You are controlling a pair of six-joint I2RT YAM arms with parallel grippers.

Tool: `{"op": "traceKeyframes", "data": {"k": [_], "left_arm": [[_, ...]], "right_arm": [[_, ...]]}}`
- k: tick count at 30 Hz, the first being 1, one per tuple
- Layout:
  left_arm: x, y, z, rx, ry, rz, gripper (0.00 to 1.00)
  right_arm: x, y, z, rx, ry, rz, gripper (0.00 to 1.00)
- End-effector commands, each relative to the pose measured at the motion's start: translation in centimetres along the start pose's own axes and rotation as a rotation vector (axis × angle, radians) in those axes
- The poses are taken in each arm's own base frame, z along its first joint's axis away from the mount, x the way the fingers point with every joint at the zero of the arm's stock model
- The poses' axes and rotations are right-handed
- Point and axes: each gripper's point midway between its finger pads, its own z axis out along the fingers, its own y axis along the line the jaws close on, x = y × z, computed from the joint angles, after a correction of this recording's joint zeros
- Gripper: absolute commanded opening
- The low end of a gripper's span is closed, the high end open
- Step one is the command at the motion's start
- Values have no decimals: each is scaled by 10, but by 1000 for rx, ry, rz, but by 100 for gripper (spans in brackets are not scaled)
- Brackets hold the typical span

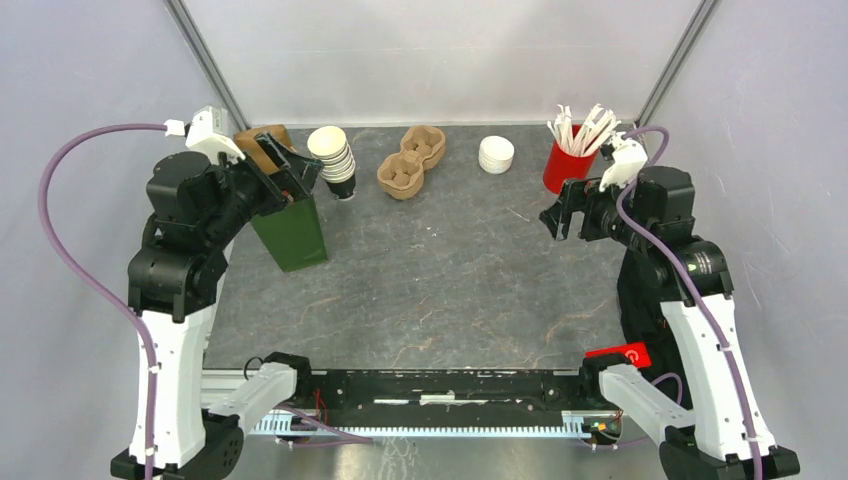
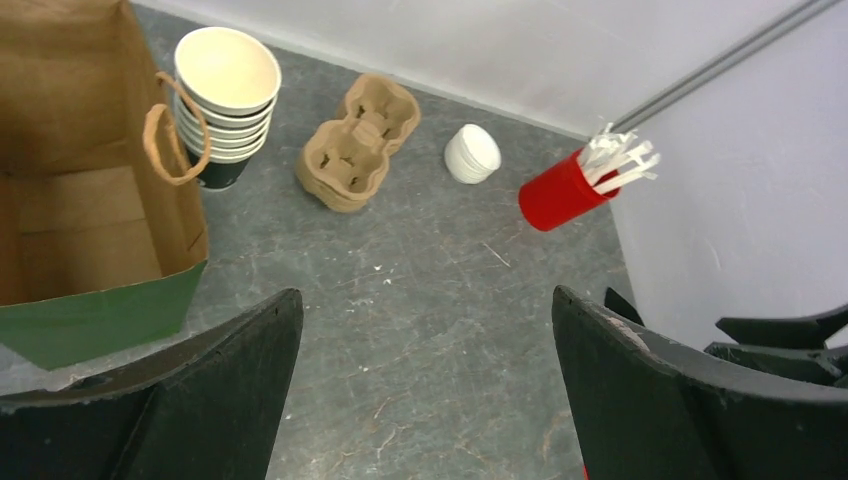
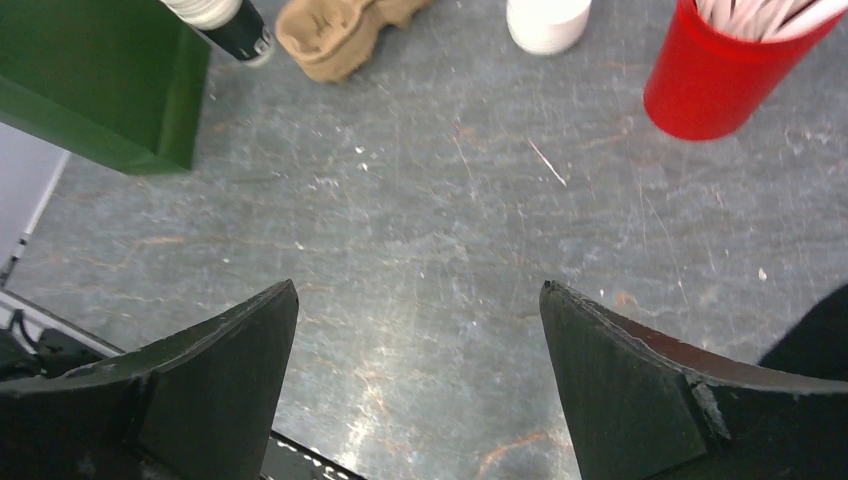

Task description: Pack the takeout coffee

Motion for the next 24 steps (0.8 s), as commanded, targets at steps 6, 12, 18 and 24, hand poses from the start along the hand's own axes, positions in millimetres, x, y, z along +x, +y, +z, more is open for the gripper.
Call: {"op": "traceKeyframes", "data": {"k": [6,12,18,24], "left_arm": [[6,14,26,12,-2,63,99],[23,6,46,75,61,107,99],[53,-2,79,127,178,148,99],[71,0,126,25,238,256,99]], "right_arm": [[18,-17,23,62,10,-67,98],[32,-16,44,36,42,-65,98],[31,-12,64,2,44,-51,98],[27,-1,81,-42,75,-48,98]]}}
